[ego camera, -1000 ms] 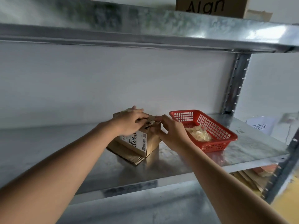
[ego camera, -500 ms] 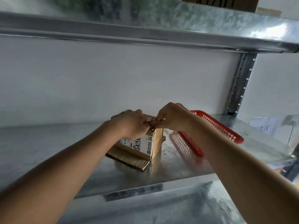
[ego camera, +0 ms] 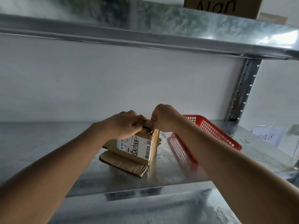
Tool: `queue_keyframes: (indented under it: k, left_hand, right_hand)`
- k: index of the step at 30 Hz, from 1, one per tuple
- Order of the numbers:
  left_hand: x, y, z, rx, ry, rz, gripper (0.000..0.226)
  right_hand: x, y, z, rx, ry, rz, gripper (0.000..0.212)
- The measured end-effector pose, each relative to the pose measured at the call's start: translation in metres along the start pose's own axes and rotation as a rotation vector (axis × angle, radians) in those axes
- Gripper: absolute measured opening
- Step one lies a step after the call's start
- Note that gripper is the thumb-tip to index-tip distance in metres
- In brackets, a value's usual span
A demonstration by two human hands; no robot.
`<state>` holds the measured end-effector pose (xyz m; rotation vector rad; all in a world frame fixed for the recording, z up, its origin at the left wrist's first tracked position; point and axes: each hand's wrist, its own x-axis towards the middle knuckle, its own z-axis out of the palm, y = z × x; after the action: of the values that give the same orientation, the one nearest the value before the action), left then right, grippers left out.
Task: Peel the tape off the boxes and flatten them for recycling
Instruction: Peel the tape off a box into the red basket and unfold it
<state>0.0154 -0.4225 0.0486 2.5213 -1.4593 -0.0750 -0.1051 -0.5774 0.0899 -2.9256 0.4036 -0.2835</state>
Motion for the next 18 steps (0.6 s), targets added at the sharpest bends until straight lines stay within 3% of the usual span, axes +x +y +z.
queue_keyframes:
  k: [5, 10, 15, 18]
  left_hand:
    - [-0.009, 0.006, 0.006, 0.1, 0.034, -0.021, 0.035]
    - [-0.008, 0.008, 0.011, 0.185, 0.064, -0.035, 0.041]
    - [-0.001, 0.005, 0.012, 0.167, 0.048, -0.039, 0.038]
    - [0.005, 0.006, 0.009, 0.08, 0.045, -0.06, 0.038]
  right_hand:
    - [-0.003, 0.01, -0.002, 0.065, -0.043, -0.114, 0.005]
    - [-0.007, 0.019, 0.002, 0.155, -0.039, -0.15, 0.01]
    - [-0.019, 0.032, 0.009, 0.34, 0.053, -0.135, 0.003]
    - [-0.027, 0.041, 0.019, 0.428, 0.146, -0.123, 0.013]
